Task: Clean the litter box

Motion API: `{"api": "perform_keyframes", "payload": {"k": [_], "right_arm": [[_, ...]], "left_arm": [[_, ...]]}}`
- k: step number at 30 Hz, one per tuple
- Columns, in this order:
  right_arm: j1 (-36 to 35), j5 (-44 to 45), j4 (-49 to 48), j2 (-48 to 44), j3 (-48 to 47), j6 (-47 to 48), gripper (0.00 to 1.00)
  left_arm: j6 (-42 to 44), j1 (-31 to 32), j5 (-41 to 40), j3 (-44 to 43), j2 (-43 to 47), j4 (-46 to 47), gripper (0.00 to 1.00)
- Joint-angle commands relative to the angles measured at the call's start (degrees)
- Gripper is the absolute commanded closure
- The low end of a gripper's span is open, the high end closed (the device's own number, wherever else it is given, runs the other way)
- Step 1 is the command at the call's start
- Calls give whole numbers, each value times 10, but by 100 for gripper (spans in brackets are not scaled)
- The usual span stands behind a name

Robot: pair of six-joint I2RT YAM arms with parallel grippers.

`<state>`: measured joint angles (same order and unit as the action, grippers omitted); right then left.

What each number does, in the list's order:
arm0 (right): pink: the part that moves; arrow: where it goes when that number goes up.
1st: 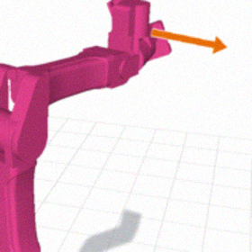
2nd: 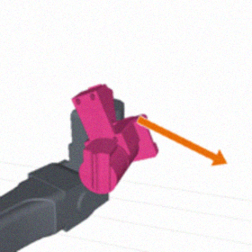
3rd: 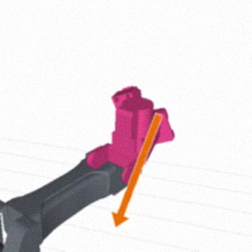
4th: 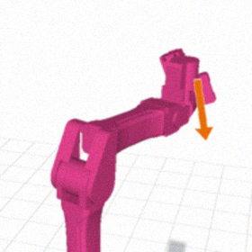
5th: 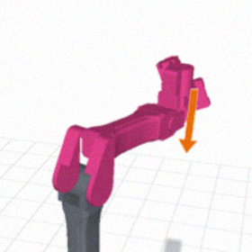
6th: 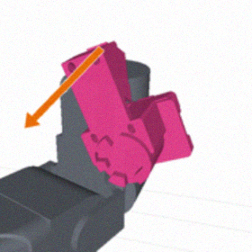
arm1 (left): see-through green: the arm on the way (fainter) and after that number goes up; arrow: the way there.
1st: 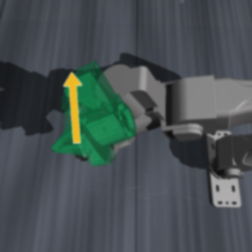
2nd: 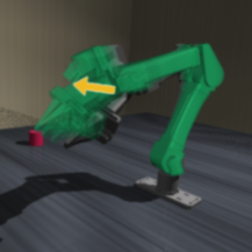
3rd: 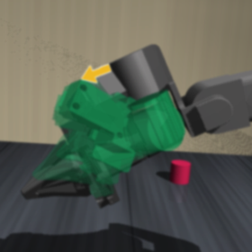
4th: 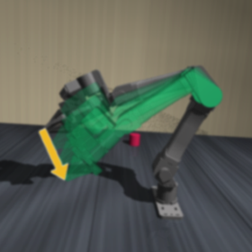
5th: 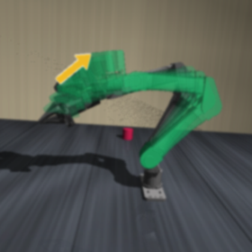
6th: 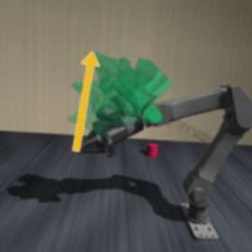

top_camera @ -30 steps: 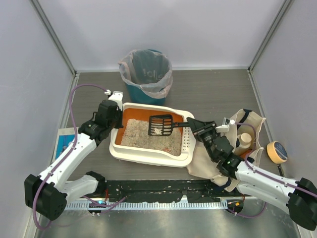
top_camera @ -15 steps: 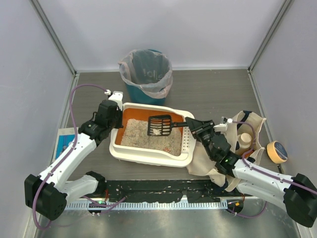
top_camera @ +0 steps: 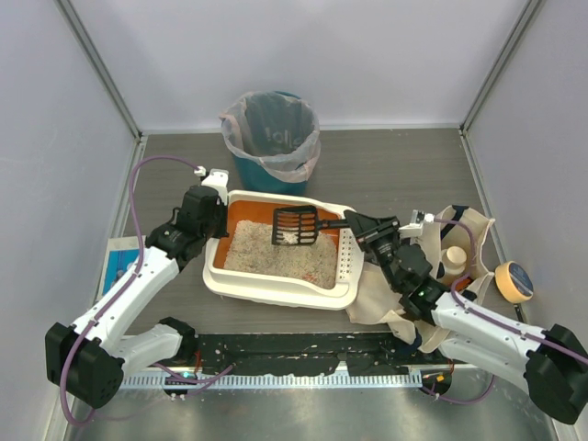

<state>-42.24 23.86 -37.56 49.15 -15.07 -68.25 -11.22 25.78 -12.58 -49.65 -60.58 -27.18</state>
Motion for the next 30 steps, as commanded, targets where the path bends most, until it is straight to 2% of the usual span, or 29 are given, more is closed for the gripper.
{"api": "perform_keyframes", "payload": {"k": [1, 4, 8, 14, 25, 30], "right_arm": [[18, 56, -3, -62, -6, -4, 99], [33, 31, 26, -79, -11, -25, 99], [42, 5, 7, -74, -2, -72, 99], [41, 3, -8, -56, -13, -69, 99], [42, 29, 41, -97, -70, 13, 99], [60, -31, 50, -50, -144, 49, 99]], "left_arm": [[4, 17, 48, 2, 5, -2, 100], [4, 18, 48, 3, 9, 4, 100], [4, 18, 50, 1, 4, 2, 100], [4, 18, 48, 2, 9, 1, 100], [4, 18, 47, 1, 15, 0, 100], [3, 18, 49, 0, 15, 0, 100]]}}
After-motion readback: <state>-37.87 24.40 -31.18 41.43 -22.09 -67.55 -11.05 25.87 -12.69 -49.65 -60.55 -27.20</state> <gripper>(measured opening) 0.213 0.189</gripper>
